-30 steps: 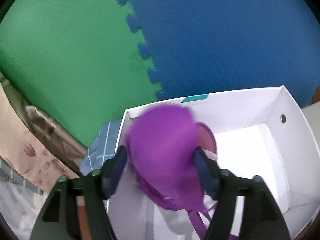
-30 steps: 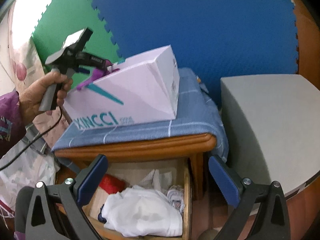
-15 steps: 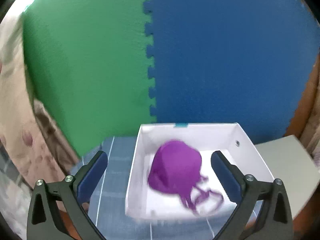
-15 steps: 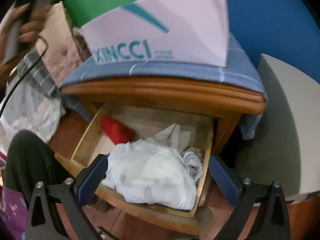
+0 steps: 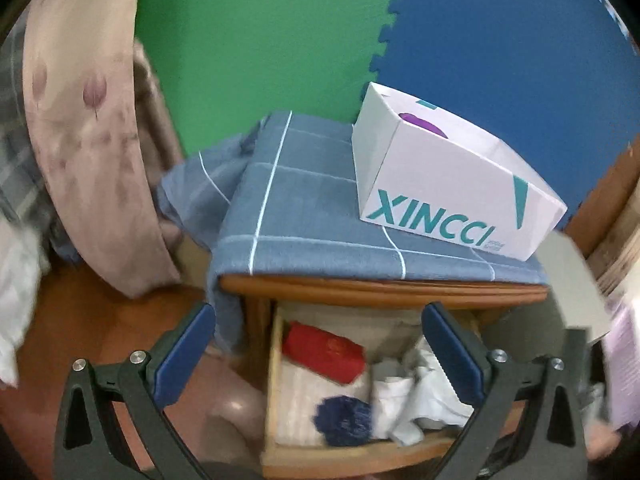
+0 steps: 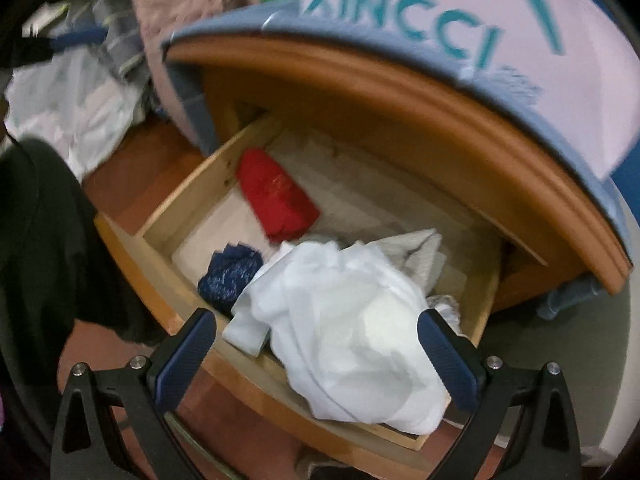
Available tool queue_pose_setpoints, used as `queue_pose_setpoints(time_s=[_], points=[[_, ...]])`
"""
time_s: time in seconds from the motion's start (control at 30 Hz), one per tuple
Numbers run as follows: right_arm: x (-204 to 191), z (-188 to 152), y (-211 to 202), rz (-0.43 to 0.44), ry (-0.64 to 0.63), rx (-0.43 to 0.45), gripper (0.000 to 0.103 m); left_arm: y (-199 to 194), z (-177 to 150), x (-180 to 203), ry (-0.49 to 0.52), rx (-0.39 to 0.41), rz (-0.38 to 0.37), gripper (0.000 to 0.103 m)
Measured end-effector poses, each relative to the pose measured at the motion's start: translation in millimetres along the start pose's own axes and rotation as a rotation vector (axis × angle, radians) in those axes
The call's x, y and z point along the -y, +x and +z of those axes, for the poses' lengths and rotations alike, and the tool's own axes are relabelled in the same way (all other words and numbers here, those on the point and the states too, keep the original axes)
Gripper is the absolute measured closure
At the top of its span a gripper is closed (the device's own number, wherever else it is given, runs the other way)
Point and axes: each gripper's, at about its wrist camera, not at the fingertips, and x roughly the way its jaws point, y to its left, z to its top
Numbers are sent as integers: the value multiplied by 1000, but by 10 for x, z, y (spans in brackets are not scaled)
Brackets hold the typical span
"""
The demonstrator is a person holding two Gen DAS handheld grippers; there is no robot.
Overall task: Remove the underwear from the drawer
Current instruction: 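Grasp the white cloth in the drawer with the right gripper, then lift the white cloth into the white box and open the right gripper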
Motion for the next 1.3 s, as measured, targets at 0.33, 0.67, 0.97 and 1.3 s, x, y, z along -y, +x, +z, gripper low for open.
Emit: queue_pose_setpoints(time_s=[0.33, 0.67, 0.97, 1.3], points=[[245, -38, 397, -139, 88, -180, 8, 31, -31, -115, -38, -6, -15, 0], [502, -154, 2, -10, 241, -51, 94, 59, -33, -81, -11, -6, -4, 0], [691, -135, -948, 106, 350, 142, 94, 103, -46, -48, 5, -27, -3, 0], [796, 380, -2239, 127, 331, 378, 94, 103, -44, -153, -53, -47, -34, 0]])
